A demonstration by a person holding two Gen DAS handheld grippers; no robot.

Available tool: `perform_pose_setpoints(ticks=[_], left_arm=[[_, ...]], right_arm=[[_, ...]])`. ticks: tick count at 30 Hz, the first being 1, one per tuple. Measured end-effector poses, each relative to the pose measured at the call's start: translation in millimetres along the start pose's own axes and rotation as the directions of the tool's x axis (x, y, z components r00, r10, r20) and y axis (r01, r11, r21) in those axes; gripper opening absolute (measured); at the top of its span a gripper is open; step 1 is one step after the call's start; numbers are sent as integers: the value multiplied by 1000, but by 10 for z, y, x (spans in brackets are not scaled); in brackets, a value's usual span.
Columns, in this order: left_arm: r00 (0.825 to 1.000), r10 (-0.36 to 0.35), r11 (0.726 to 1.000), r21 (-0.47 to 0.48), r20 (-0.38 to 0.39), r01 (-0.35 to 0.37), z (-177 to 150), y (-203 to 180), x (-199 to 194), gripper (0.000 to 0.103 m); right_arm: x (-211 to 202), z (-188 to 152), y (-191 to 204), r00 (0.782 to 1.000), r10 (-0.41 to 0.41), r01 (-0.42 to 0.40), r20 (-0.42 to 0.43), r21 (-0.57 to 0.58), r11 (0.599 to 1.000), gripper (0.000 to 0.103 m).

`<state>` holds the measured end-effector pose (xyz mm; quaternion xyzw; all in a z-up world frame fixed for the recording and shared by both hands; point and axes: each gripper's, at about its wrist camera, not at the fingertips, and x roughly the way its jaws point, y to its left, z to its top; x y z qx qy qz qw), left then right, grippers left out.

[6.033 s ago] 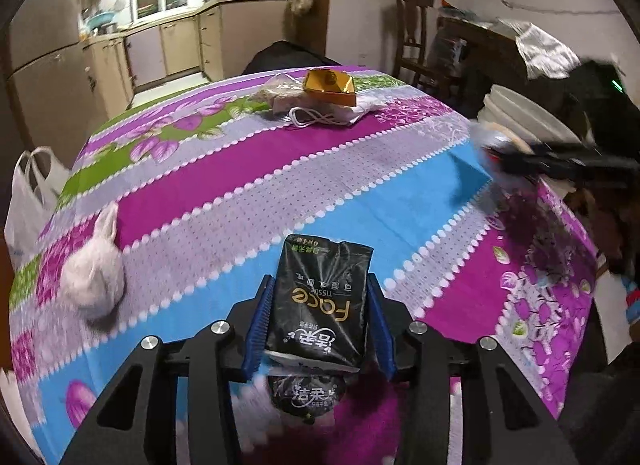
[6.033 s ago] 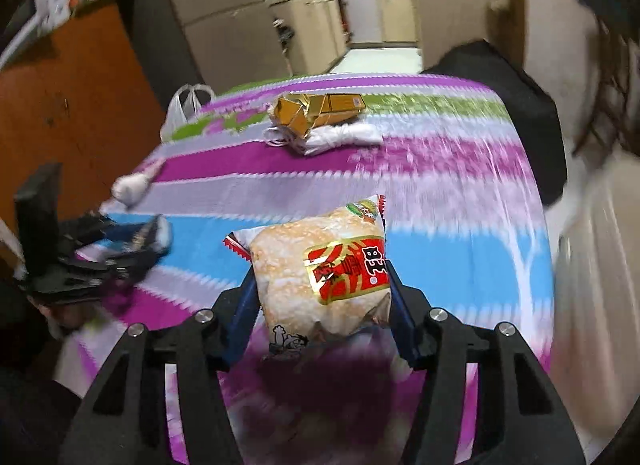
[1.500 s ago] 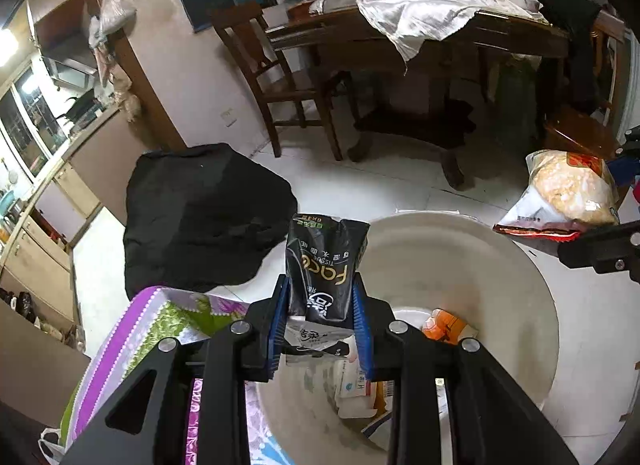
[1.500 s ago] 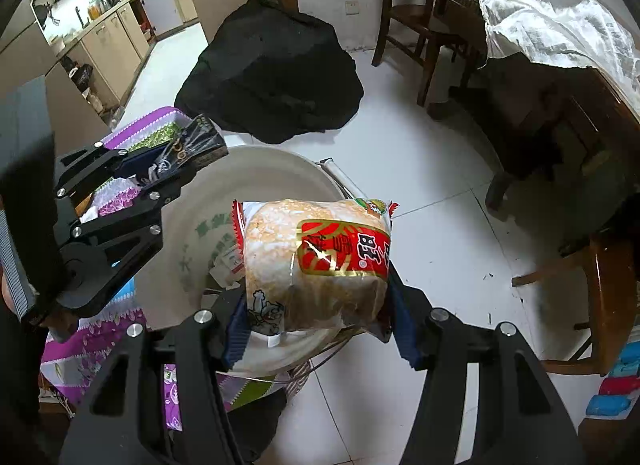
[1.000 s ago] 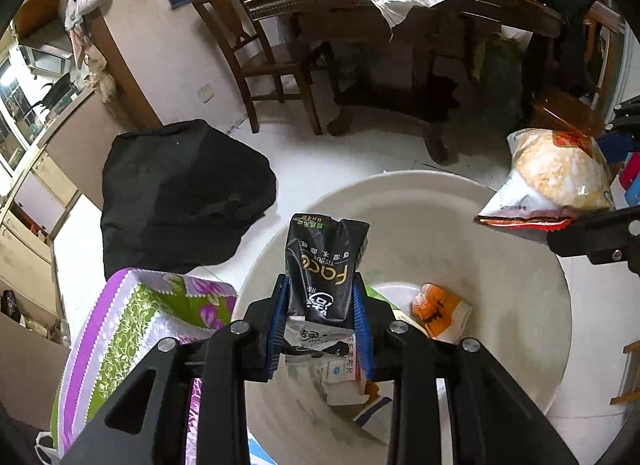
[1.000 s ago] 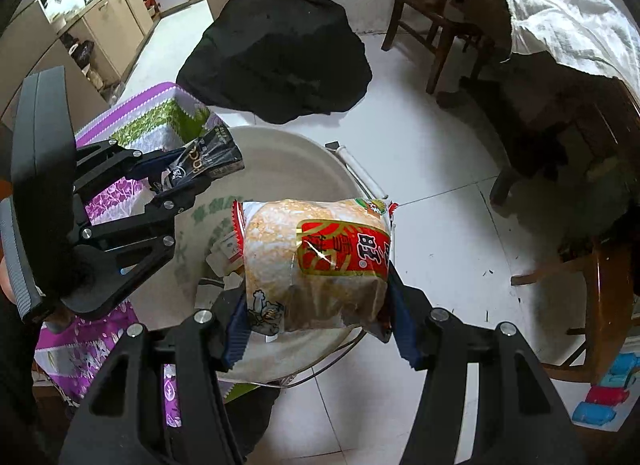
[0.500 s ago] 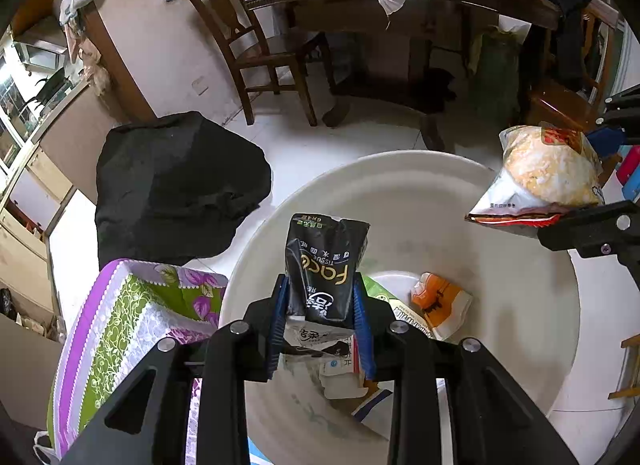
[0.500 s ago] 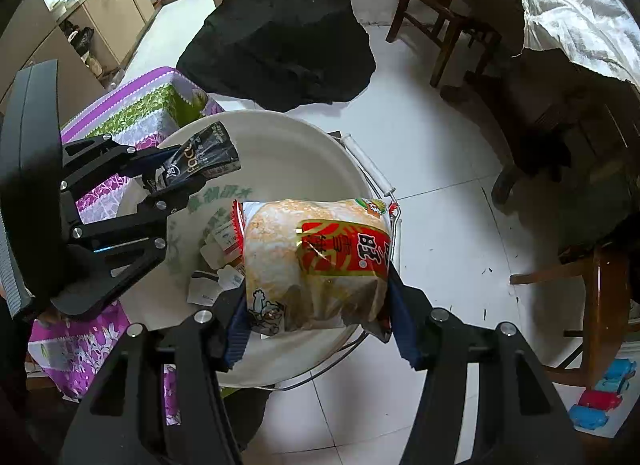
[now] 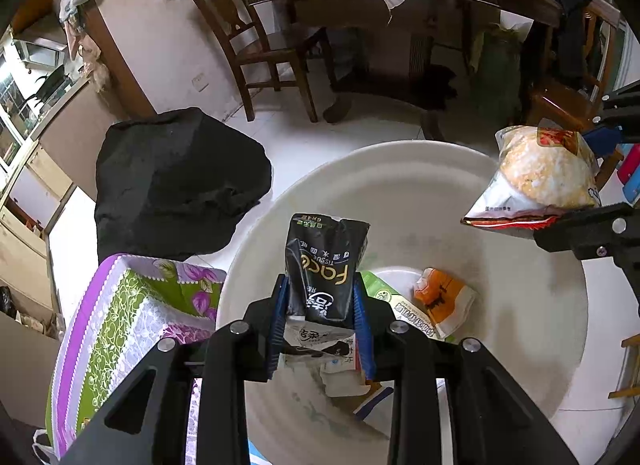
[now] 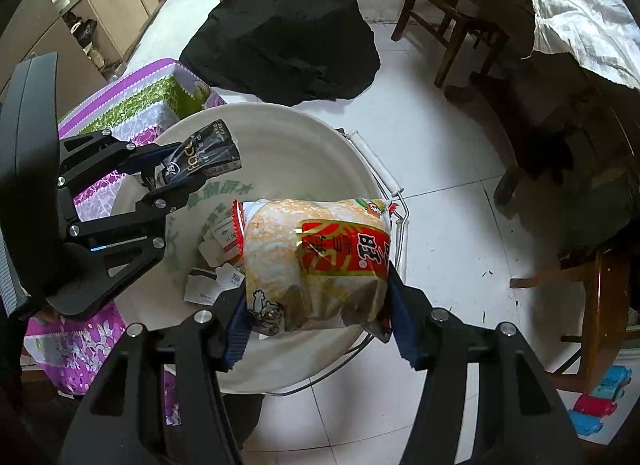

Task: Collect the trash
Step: 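Open both tools to drop the bread bag and tissue pack into the bucket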

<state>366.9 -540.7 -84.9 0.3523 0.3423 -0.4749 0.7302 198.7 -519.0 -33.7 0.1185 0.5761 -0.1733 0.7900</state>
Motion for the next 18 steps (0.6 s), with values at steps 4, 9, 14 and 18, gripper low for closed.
perform_pose_setpoints(ticks=[4, 9, 14, 18], left_arm=[[1000, 0, 1000, -4, -3, 0, -22, 45, 25, 32], [1000, 11, 1000, -28, -8, -12, -17, 82, 53, 51], [1000, 24, 999, -29, -6, -24, -62, 144, 55, 53], [999, 35, 998, -44, -16, -36, -67, 183, 58, 53]], right_arm=[[20, 10, 33, 1000, -6, 6, -1, -13, 1000, 56], [20, 58, 39, 999, -27, 28, 20, -13, 1000, 60], [72, 84, -1, 1000, -25, 25, 15, -2, 1000, 61], [58, 101, 7, 1000, -6, 5, 24, 6, 1000, 67]])
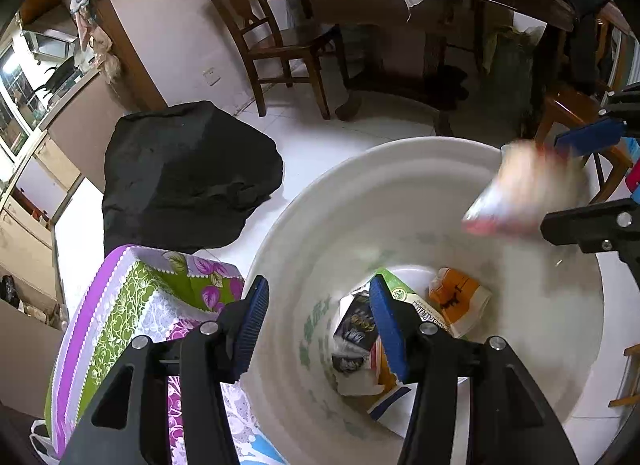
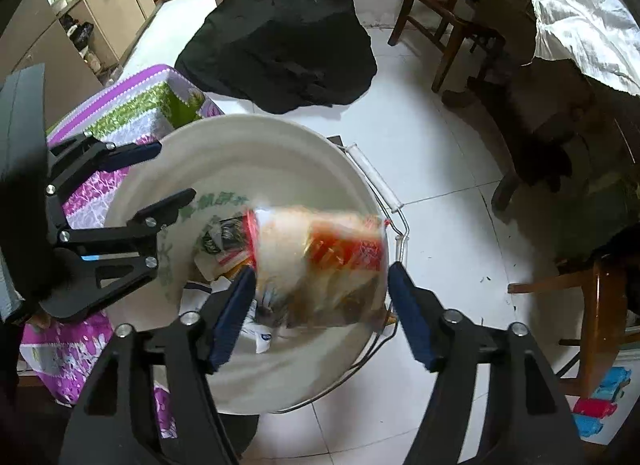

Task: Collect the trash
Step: 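Open both tools to drop the bread bag and tissue pack into the bucket, then move both open tools back over the table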

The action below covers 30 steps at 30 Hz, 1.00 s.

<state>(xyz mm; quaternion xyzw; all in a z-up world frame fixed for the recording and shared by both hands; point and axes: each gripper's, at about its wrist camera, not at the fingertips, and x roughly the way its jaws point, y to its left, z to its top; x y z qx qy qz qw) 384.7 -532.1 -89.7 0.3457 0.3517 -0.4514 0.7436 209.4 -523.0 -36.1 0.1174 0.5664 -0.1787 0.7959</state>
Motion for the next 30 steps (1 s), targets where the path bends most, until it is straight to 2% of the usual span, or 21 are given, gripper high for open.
perform_pose_setpoints(ticks=[4, 21, 23, 26, 30], left_arm=[[1000, 4, 1000, -8, 4, -4, -7, 41, -22, 53], [1000, 9, 1000, -13, -1, -9, -75, -27, 5, 53], [1000, 26, 999, -27, 7, -26, -111, -17, -27, 53], [997, 66, 996, -66, 31, -64, -186, 29, -111, 55], [990, 125, 984, -134, 62, -116, -380, 136, -258, 56]], right_arm=[[-50, 36, 29, 1000, 15, -15, 18, 0, 1000, 72], [69, -46, 66, 1000, -9, 9, 23, 1, 1000, 72], [48, -65, 63, 998, -14, 14, 54, 16, 1000, 72], [-6, -114, 51, 988, -72, 65, 136, 54, 996, 75], [-92, -221, 111, 956, -125, 100, 267, 105, 989, 75]])
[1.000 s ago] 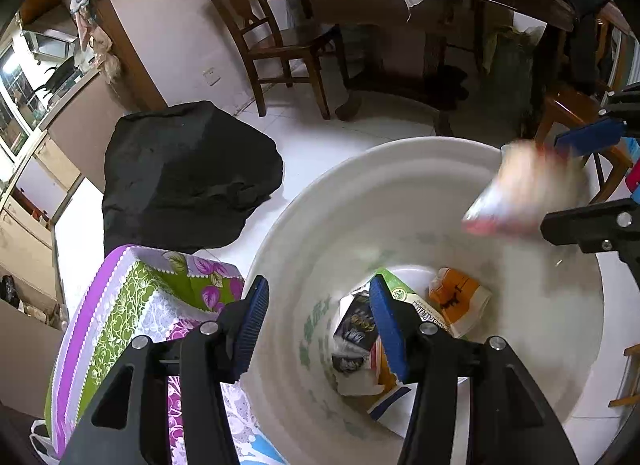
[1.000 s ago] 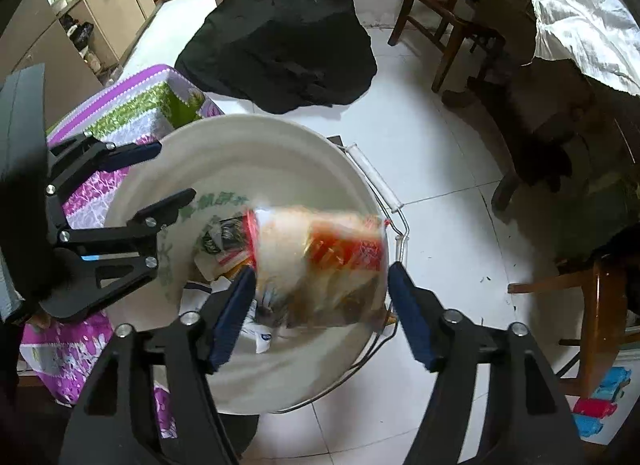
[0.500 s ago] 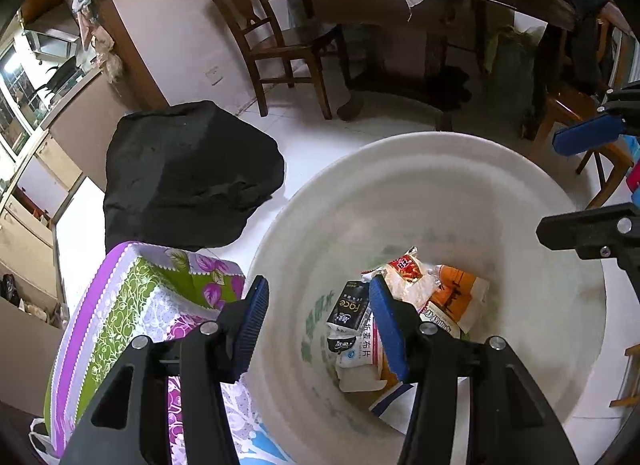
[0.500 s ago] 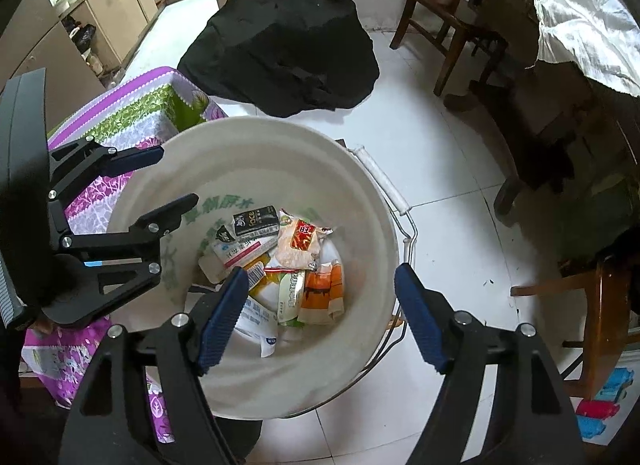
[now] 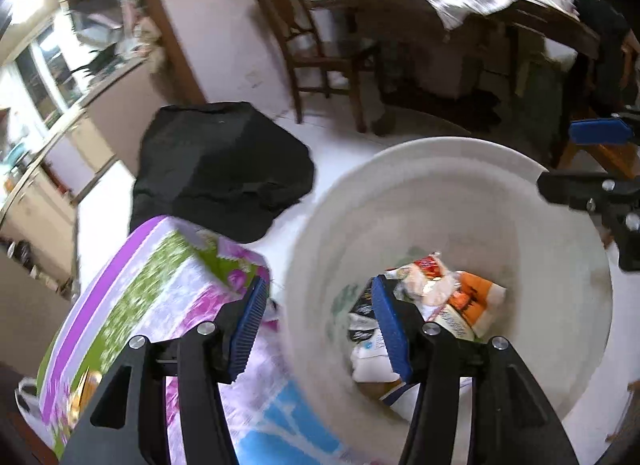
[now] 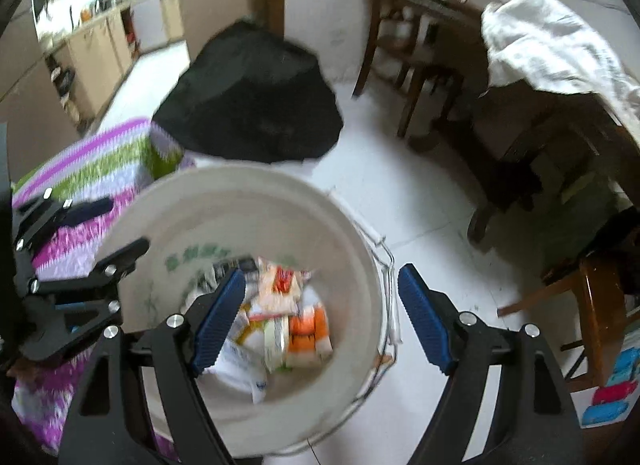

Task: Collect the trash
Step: 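Move both open tools back over the table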

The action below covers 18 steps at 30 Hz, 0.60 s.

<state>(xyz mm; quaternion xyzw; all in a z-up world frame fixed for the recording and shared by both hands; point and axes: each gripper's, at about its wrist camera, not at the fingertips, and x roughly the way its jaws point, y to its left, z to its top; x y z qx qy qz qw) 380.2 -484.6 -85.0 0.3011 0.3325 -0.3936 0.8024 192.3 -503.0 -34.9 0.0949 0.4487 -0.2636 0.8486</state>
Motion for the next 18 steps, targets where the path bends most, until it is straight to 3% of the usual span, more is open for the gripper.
perform_pose_setpoints(ticks=[5, 10, 14, 18], left_arm=[[996, 82, 993, -88, 46, -78, -429, 334, -302, 59], [991, 133, 970, -204, 5, -130, -1070, 888, -571, 59], [978, 202, 934, -291, -45, -207, -1655, 1378, -790, 59], [952, 285, 883, -357, -112, -307, -2362, 1839, -1074, 60]], right_arm=[[-269, -240, 265, 975, 12, -18, 220, 27, 999, 75], [-413, -510, 830, 933, 97, -77, 346, -71, 995, 75], [-465, -687, 1297, 907, 192, -134, 374, -175, 975, 75], [-383, -810, 1728, 900, 286, -209, 329, -250, 945, 77]])
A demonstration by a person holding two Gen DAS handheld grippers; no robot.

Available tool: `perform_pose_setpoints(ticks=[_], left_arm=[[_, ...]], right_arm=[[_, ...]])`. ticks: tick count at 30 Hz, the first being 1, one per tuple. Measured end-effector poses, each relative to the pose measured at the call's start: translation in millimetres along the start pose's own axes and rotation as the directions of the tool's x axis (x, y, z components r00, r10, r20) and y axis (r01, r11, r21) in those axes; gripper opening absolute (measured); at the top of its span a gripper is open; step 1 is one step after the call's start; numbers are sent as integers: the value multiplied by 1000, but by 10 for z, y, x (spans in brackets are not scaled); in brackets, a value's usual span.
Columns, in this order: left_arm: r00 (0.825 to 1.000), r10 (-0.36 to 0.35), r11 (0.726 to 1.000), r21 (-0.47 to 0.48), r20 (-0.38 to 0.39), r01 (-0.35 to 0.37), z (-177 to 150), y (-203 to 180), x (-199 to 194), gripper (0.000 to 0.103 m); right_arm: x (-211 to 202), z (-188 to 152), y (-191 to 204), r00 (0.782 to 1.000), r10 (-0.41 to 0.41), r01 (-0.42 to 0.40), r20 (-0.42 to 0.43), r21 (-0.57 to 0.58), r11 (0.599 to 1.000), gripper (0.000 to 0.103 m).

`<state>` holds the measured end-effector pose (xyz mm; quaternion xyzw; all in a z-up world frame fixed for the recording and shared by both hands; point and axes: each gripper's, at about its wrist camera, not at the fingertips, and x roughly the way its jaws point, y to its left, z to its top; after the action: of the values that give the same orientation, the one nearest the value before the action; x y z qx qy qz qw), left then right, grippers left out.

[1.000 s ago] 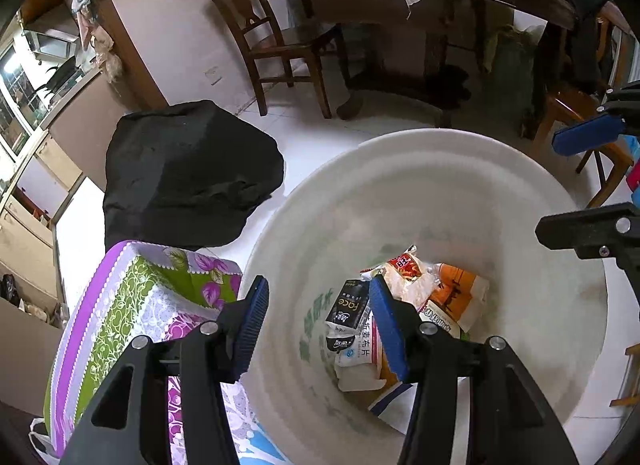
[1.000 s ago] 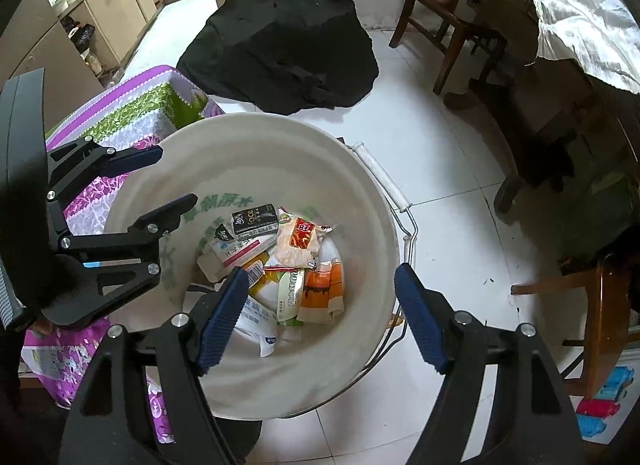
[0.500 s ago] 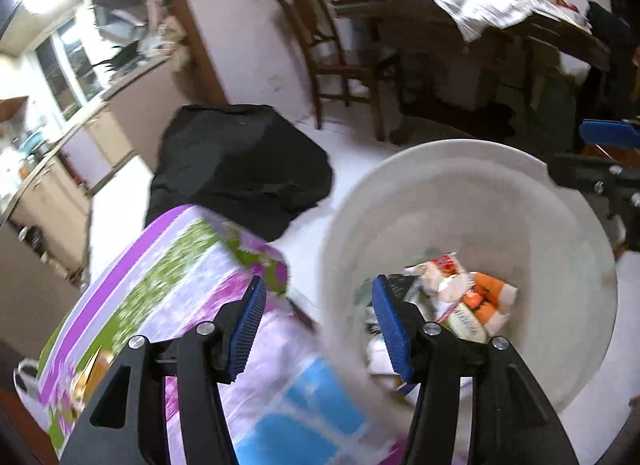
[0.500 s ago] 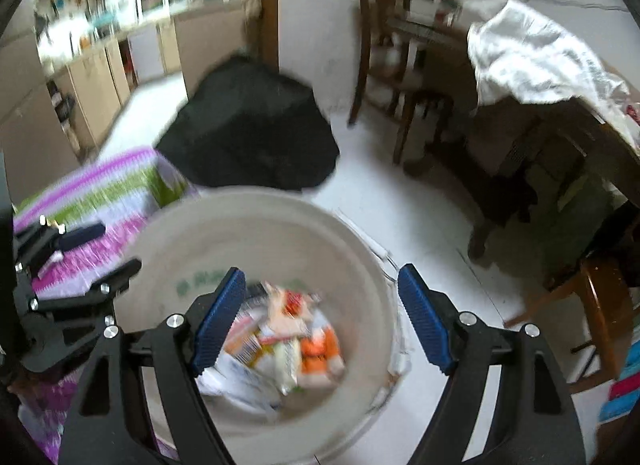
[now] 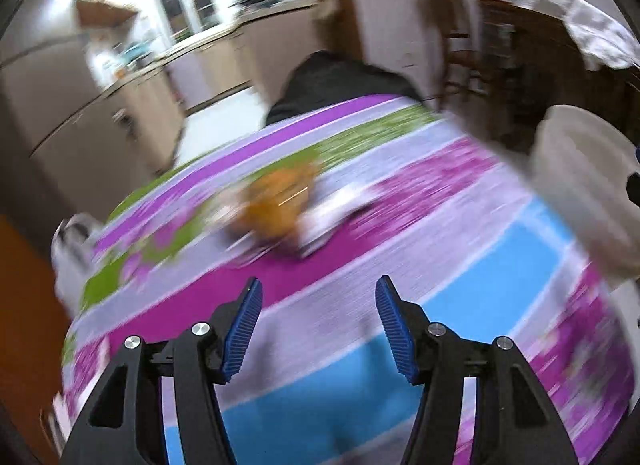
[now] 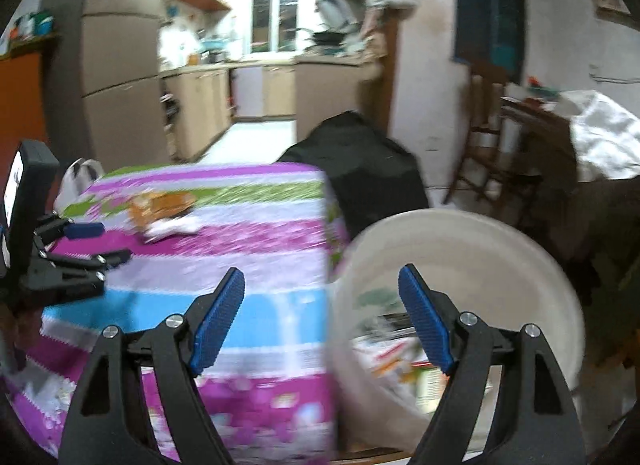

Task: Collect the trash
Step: 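Move both open tools back over the table, then grasp the gold cigarette box with the right tool while the left tool grasps the white towel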

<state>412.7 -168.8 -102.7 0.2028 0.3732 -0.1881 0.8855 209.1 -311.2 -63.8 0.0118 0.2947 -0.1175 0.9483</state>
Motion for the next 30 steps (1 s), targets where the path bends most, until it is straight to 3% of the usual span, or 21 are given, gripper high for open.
perform_pose_setpoints(ticks=[7, 11, 14, 19, 20, 21, 22, 27, 29, 30], left_arm=[[995, 93, 985, -146, -25, -96, -811, 1422, -401, 65], [994, 108, 979, -174, 3, -106, -1084, 1891, -560, 68], [997, 69, 986, -156, 17, -66, -1189, 2042, -508, 68], [999, 47, 986, -156, -23, -50, -1233, 2100, -208, 67], [999, 40, 988, -150, -36, -45, -1236, 2081, -144, 50], [998, 40, 988, -144, -51, -47, -1248, 2070, -92, 40], [998, 44, 988, -144, -54, -52, -1259, 2061, -59, 37], [1000, 25, 977, -212, -12, -27, -1283, 2074, -164, 34], [1000, 15, 971, -241, 3, -13, -1284, 2053, -233, 34], [1000, 10, 969, -247, 7, -8, -1284, 2032, -263, 34]], right_arm=[[294, -63, 505, 988, 129, -128, -85, 24, 992, 79], [425, -53, 761, 978, 170, -166, -124, 43, 985, 80], [544, -20, 886, 969, 193, -189, -152, 40, 981, 80], [728, 26, 1124, 957, 218, -224, -189, -8, 975, 80], [763, 49, 1152, 954, 229, -237, -194, -18, 971, 79], [813, 89, 1198, 948, 248, -258, -200, -28, 966, 79], [852, 115, 1218, 944, 259, -271, -203, -32, 962, 79], [1067, 372, 1374, 917, 341, -358, -207, -51, 932, 74], [1185, 488, 1438, 896, 390, -405, -214, -32, 914, 74], [1243, 540, 1455, 896, 389, -402, -214, -21, 915, 74]])
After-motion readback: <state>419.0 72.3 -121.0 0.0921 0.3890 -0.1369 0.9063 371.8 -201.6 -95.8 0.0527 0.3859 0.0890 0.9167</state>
